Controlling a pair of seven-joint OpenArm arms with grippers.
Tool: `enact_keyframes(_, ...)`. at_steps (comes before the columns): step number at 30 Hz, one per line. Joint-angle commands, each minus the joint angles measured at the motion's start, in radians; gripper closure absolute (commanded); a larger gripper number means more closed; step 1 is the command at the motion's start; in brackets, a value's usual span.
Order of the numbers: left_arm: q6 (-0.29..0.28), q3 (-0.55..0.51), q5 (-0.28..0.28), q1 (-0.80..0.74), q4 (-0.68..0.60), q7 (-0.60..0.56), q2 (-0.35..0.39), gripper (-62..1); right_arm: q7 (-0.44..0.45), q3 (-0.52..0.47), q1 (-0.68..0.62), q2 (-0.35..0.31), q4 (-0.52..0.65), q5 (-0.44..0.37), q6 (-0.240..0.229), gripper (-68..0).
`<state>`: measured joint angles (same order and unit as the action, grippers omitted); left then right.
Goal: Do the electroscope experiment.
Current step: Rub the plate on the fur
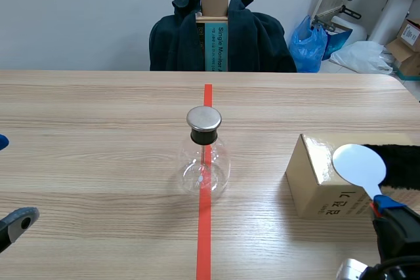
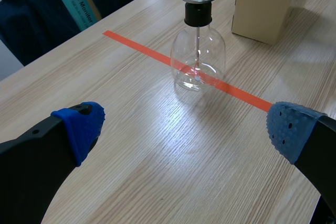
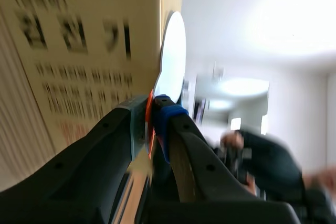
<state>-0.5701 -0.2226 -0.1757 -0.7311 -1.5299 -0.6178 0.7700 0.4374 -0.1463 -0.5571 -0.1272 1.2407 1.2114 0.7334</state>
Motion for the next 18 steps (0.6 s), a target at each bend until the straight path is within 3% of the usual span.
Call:
enact_keyframes(1, 0.0, -0.004, -0.014, 0.008, -0.015, -0.013, 0.001, -62.3, -0.114, -0.01, 0.006, -0.016, 0.006, -0.023, 0.05, -0.8)
enact_keyframes(4, 0.0, -0.004, -0.014, 0.008, -0.015, -0.013, 0.001, -62.3, -0.164, -0.012, 0.006, -0.017, 0.006, -0.021, 0.05, -0.8)
enact_keyframes(9, 0.0, -0.004, -0.014, 0.008, -0.015, -0.013, 0.001, -62.3, 0.048, 0.011, 0.006, -0.016, 0.006, -0.014, 0.05, -0.8)
enact_keyframes(11, 0.0, -0.004, -0.014, 0.008, -0.015, -0.013, 0.001, -62.3, 0.014, 0.015, 0.006, -0.015, 0.006, -0.02, 0.05, -0.8)
enact_keyframes(15, 0.0, -0.004, -0.014, 0.008, -0.015, -0.013, 0.001, -62.3, -0.177, 0.008, 0.006, -0.014, 0.006, -0.029, 0.05, -0.8)
enact_keyframes(18, 0.0, -0.004, -0.014, 0.008, -0.015, -0.013, 0.001, -62.3, -0.151, 0.003, 0.006, -0.014, 0.006, -0.021, 0.05, -0.8)
